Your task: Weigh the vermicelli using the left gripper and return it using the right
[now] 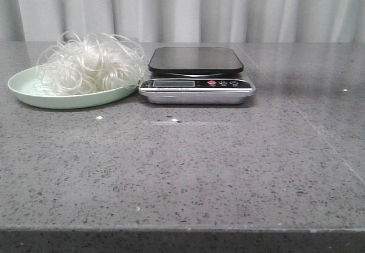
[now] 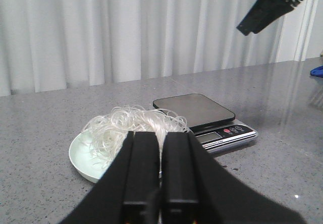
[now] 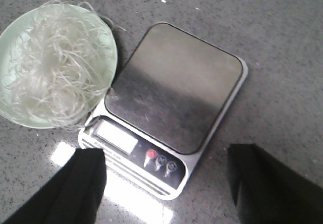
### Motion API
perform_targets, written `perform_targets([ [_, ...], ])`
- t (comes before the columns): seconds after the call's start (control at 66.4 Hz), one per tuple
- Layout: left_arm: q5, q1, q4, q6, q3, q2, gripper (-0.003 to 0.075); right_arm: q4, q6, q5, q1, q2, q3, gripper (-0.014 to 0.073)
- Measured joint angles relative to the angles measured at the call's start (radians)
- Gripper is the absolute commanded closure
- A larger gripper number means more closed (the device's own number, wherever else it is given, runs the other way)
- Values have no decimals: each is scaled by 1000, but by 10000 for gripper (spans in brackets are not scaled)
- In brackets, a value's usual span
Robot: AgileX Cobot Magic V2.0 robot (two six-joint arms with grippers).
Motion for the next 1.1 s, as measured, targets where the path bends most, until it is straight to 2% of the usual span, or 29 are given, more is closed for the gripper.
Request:
perform_targets([
  [0.361, 0, 0, 0, 0, 0, 0, 594, -26, -2, -401, -24, -594, 713, 7],
  [0.813, 0, 0, 0, 0, 0, 0, 594, -59, -2, -799, -24, -1296, 1343, 16],
  [0.903, 0, 0, 6, 0, 0, 0, 594, -77, -2, -831, -24, -1400, 1428, 100],
  [0.993, 0, 0, 12, 0, 0, 0, 594, -93, -2, -858, -24, -1472, 1486, 263],
  [1.084, 0, 0, 14, 0, 0, 0, 594, -98, -3, -902, -24, -1512, 1515, 469],
  [1.099, 0, 0, 14, 0, 0, 0, 594, -98, -3, -908, -24, -1515, 1517, 463],
])
